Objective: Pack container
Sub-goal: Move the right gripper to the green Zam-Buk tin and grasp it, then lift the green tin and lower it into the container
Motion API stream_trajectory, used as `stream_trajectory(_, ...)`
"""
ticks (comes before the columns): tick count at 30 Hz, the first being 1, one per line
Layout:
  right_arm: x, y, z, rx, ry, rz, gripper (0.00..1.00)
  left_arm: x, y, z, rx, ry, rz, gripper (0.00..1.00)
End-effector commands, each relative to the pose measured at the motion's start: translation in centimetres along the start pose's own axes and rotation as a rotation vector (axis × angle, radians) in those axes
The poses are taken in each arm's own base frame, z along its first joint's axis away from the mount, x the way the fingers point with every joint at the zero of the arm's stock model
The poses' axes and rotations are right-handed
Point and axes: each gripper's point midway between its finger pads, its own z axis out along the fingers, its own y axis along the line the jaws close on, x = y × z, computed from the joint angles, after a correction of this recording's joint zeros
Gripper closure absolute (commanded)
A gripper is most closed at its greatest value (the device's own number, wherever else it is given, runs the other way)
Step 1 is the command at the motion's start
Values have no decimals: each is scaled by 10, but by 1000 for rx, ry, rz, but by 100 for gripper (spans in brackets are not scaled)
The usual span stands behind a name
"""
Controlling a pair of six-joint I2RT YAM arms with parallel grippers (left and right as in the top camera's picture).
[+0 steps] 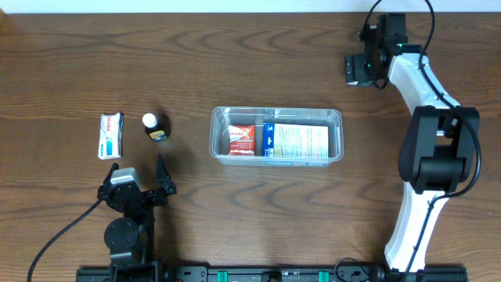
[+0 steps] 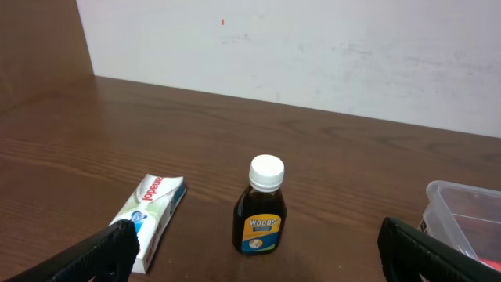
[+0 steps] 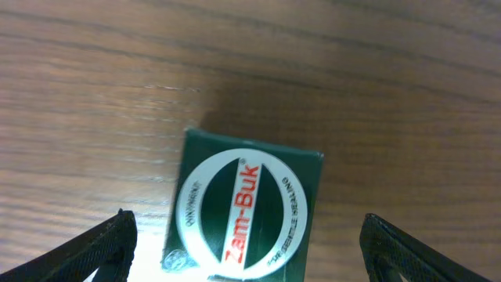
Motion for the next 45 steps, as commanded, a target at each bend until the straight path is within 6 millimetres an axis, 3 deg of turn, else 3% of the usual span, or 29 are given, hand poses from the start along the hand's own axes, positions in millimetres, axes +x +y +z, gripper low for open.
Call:
stream_trajectory(1, 5, -7, 16, 0, 20, -10, 12, 17, 6, 1, -26, 49, 16, 2)
stream_trajectory(6, 10, -8, 25, 0, 32, 10, 14, 17, 6, 1, -26, 49, 16, 2)
stream_trajectory(10, 11, -8, 26, 1, 31, 17, 21, 17, 6, 1, -26, 49, 16, 2)
stream_trajectory(13, 9, -9, 26, 6, 24, 27, 28, 17, 6, 1, -26, 49, 16, 2)
stream_trajectory(16, 6, -9, 24, 10, 16, 63, 43, 17, 5, 1, -26, 49, 16, 2)
stream_trajectory(19, 3, -9, 21, 10, 7, 68, 49, 17, 6, 1, -26, 49, 16, 2)
stream_trajectory(25, -11, -9, 1, 8, -35, 66, 46, 17, 6, 1, -26, 49, 16, 2)
stream_trajectory(30, -36, -2, -42, -34, -118, 78, 44, 17, 6, 1, -26, 49, 16, 2)
stream_trajectory(34, -57, 23, -89, -189, -193, 142, 44, 17, 6, 1, -26, 49, 16, 2)
stream_trajectory(38, -71, 76, -147, -525, -224, 229, 44, 17, 6, 1, -26, 49, 16, 2)
stream_trajectory(41, -70, 116, -181, -756, -175, 285, 44, 17, 6, 1, -26, 49, 16, 2)
stream_trajectory(45, -54, 164, -207, -977, -71, 253, 47, 17, 6, 1, -26, 49, 16, 2)
